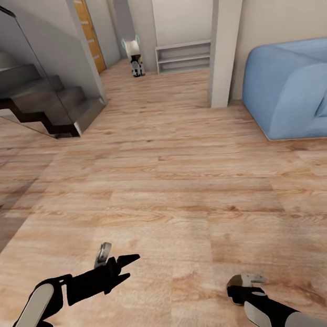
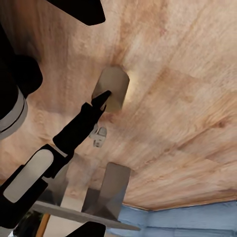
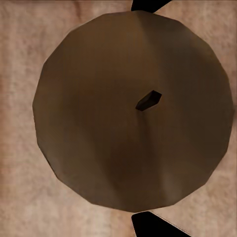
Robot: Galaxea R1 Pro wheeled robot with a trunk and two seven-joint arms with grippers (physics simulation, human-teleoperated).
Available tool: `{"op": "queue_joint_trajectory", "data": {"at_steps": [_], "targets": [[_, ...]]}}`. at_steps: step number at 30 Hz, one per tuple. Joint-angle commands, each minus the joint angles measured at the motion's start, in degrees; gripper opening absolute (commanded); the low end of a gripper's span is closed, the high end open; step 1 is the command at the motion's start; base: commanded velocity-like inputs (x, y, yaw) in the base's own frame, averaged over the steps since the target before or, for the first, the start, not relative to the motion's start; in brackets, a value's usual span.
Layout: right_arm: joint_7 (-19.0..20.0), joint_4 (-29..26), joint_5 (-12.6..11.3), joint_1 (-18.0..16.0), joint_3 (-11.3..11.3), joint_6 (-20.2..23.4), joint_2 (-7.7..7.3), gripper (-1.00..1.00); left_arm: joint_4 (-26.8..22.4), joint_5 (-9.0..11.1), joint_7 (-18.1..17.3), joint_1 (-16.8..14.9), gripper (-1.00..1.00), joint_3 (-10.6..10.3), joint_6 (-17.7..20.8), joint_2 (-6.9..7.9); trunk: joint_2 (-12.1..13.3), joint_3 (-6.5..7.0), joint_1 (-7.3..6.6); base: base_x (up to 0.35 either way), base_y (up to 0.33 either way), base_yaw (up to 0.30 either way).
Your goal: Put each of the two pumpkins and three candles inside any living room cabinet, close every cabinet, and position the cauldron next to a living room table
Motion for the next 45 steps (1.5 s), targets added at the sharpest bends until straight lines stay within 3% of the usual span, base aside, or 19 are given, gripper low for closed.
{"op": "queue_joint_trajectory", "data": {"at_steps": [1, 5, 11, 12, 15, 18, 20, 23, 28, 33, 38, 42, 45], "targets": [[-0.34, -0.04, -0.62, -0.03, 0.47, -0.07, -0.02, -1.00, 0.08, 0.43, 0.63, -0.05, 1.00, 0.00, 0.00, 0.12, 0.00, 0.19, -0.03, 0.000, 0.000, 0.000], [-0.29, -0.11, -0.71, -0.03, 0.47, -0.59, -0.04, -1.00, 1.93, -2.34, 4.83, -0.24, 1.00, 0.25, -0.06, 0.26, 0.05, 1.07, -0.14, 0.000, 0.000, 0.000], [-0.29, -0.04, -0.71, -0.03, 0.47, -1.51, -0.04, -1.00, 2.38, -7.78, 17.14, -0.29, 1.00, 0.22, -0.33, -0.23, 0.13, 2.40, -0.29, 0.000, 0.000, 0.000], [-0.29, -0.09, -0.71, -0.03, 0.47, -1.56, -0.05, -1.00, 2.44, -9.48, 19.71, -0.28, 1.00, 0.27, -0.43, -0.19, 0.15, 2.62, -0.32, 0.000, 0.000, 0.000], [-0.29, -0.12, -0.71, -0.03, 0.47, -1.61, -0.09, -1.00, 3.60, -14.33, 22.48, -0.11, 1.00, 0.26, -0.53, -0.27, 0.19, 3.29, -0.39, 0.000, 0.000, 0.000], [-0.29, -0.20, -0.71, -0.03, 0.46, -1.70, -0.11, -1.00, 7.86, -22.05, 22.90, -0.04, 1.00, 0.66, -0.69, -0.26, 0.23, 3.95, -0.47, 0.000, 0.000, 0.000], [-0.29, -0.31, -0.71, -0.03, 0.46, -1.69, -0.08, -1.00, 9.24, -23.99, 22.84, 0.00, 1.00, 0.82, -1.69, -0.23, 0.25, 4.39, -0.52, 0.000, 0.000, 0.000], [-0.29, -0.38, -0.71, -0.03, 0.47, -1.72, -0.08, -1.00, 13.26, -25.41, 22.71, 0.43, 1.00, -0.04, -6.67, -0.51, 0.29, 5.06, -0.60, 0.000, 0.000, 0.000], [-0.29, -0.61, -0.71, -0.03, 0.47, -1.74, -0.11, -1.00, 16.72, -27.86, 22.62, 0.84, 1.00, -4.85, -13.92, -0.62, 0.36, 6.17, -0.73, 0.000, 0.000, 0.000], [-0.29, -0.73, -0.94, -0.03, 0.40, -1.73, -0.11, -1.00, 17.15, -28.76, 22.54, 1.49, 1.00, -6.35, -16.05, -0.71, 1.22, 7.19, -1.26, 0.000, 0.000, 0.000], [-0.21, -0.81, -1.51, -0.03, 0.27, -1.74, -0.11, -1.00, 17.51, -28.96, 22.53, 2.49, 1.00, -7.27, -18.12, -1.83, 3.23, 8.09, -2.35, 0.000, 0.000, 0.000], [-0.20, -0.77, -1.62, -0.03, 0.21, -1.74, -0.11, -1.00, 19.27, -29.09, 22.53, 2.67, 1.00, -10.90, -21.03, -2.05, 4.83, 8.80, -3.23, 0.000, 0.000, 0.000], [-0.23, -0.56, -1.72, -0.03, 0.13, -2.88, -0.11, -1.00, 20.96, -29.02, 22.53, 2.69, 1.00, -12.30, -24.06, -2.10, 6.04, 9.34, -3.89, 0.000, 0.000, 0.000]]}}
